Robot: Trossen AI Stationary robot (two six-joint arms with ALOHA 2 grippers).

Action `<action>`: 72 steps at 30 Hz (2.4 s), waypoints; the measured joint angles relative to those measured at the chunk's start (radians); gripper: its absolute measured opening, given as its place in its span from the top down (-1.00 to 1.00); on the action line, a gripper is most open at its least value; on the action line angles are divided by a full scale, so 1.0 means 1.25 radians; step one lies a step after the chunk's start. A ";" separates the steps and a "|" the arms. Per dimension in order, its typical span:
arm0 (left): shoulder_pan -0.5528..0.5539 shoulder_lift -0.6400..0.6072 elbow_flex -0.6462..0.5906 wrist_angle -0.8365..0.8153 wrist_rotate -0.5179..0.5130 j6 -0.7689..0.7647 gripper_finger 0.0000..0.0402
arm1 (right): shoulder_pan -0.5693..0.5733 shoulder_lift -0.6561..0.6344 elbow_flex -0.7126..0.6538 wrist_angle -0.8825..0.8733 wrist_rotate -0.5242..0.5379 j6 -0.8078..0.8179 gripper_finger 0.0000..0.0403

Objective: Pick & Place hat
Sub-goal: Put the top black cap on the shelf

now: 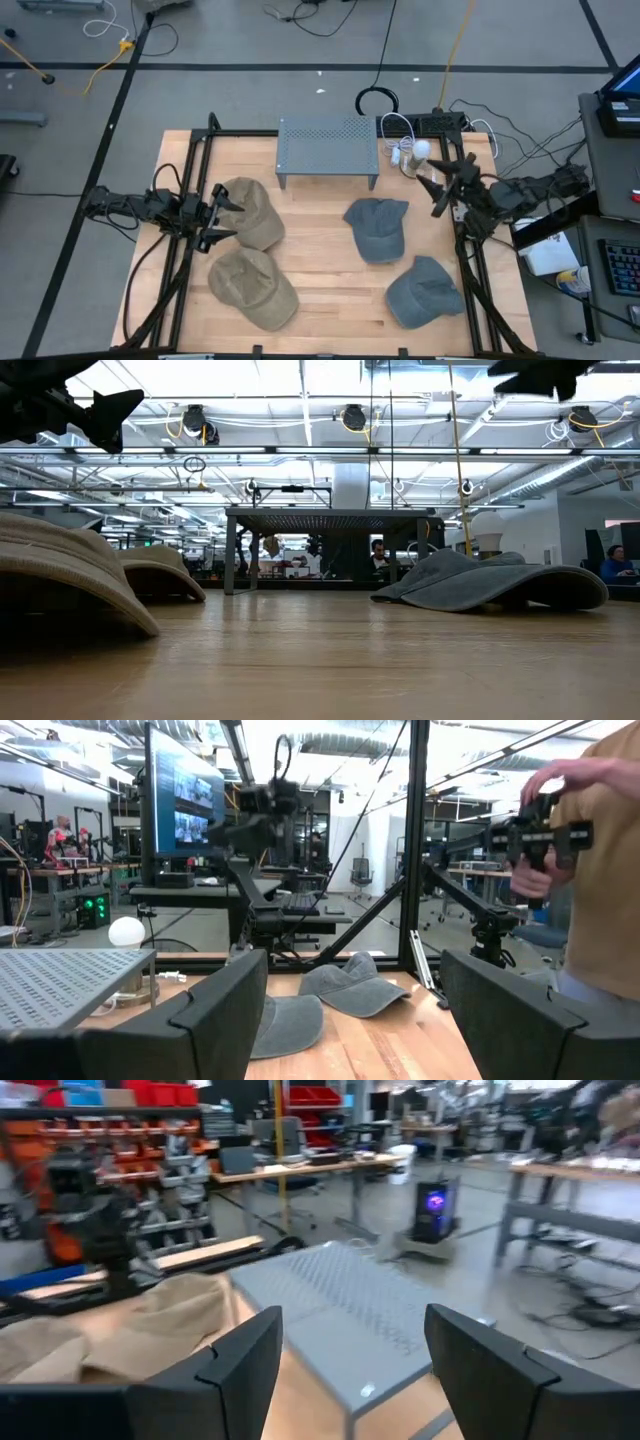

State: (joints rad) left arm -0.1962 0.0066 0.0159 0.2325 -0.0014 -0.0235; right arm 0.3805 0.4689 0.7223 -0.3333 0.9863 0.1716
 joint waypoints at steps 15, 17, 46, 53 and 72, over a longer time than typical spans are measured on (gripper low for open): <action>0.000 0.000 0.000 0.000 0.000 0.000 -0.49 | 0.001 0.348 0.386 -0.189 0.048 0.137 -0.18; 0.000 0.000 0.000 0.000 0.000 0.000 -0.49 | 0.001 0.389 0.433 -0.228 -0.001 0.162 -0.18; 0.000 0.000 0.000 0.000 0.000 0.000 -0.49 | -0.074 0.754 0.815 -0.804 -0.818 0.227 -0.18; 0.000 0.000 0.000 0.000 0.000 0.000 -0.49 | -0.068 0.767 0.815 -0.876 -0.958 0.221 -0.18; 0.000 0.000 0.000 0.000 0.000 0.000 -0.49 | -0.037 0.767 0.815 -0.875 -0.978 0.230 -0.18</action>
State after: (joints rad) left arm -0.1963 0.0067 0.0162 0.2325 -0.0017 -0.0235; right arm 0.3347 1.4277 1.7405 -1.4269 -0.2356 0.4595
